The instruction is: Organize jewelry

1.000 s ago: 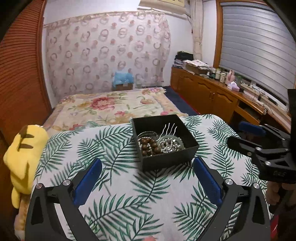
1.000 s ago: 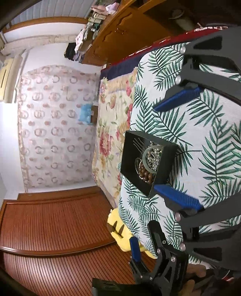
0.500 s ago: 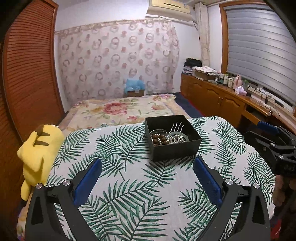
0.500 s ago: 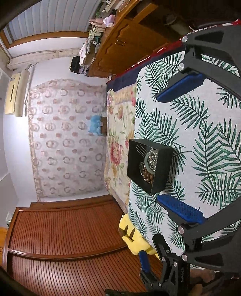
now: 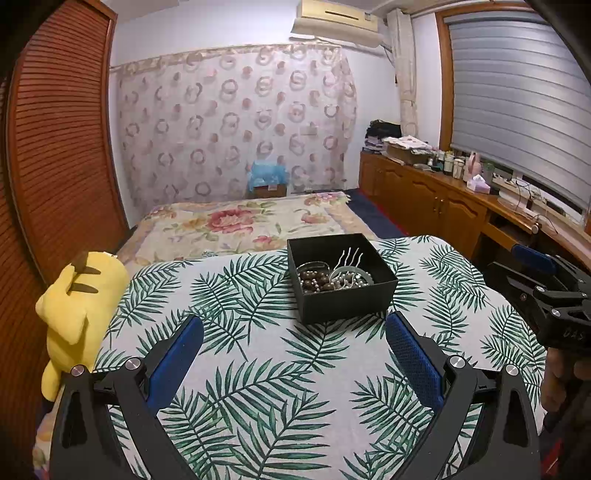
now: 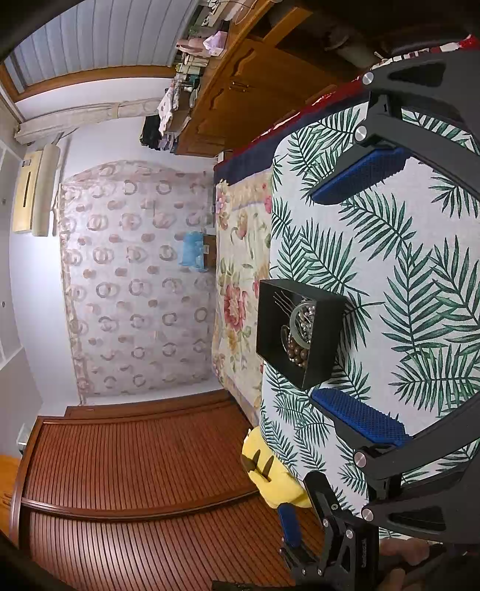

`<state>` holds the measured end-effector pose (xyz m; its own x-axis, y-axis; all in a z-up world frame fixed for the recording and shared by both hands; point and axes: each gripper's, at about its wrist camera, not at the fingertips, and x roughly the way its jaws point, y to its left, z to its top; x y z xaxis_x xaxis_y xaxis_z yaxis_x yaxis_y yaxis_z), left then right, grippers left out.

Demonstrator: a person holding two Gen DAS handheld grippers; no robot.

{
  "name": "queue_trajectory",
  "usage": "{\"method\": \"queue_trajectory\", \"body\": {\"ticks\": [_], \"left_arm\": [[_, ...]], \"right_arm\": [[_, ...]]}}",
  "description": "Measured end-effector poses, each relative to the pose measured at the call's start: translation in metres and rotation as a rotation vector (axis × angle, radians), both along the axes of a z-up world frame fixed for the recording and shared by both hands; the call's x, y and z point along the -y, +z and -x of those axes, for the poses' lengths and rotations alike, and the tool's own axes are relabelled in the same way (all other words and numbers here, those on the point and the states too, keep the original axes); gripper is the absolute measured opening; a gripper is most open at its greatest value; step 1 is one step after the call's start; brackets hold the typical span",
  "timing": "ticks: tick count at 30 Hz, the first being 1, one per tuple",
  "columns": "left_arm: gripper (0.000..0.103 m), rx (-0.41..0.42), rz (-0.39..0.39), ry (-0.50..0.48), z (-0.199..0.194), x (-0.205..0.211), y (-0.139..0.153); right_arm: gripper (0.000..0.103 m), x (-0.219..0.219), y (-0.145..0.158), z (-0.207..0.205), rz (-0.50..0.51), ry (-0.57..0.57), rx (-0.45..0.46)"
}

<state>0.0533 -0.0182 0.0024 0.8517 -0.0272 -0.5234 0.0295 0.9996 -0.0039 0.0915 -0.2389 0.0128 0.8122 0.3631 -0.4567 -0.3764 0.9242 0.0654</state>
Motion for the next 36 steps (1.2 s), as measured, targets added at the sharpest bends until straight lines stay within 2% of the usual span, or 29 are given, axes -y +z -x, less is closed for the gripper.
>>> {"method": "queue_trajectory", "body": {"ticks": [36], "left_arm": [[0.095,0.020,0.005,0.002,0.0078,0.0027,0.0013]], "right_arm": [[0.100,-0.0009,0.0001,0.0053,0.008,-0.005,0.001]]}}
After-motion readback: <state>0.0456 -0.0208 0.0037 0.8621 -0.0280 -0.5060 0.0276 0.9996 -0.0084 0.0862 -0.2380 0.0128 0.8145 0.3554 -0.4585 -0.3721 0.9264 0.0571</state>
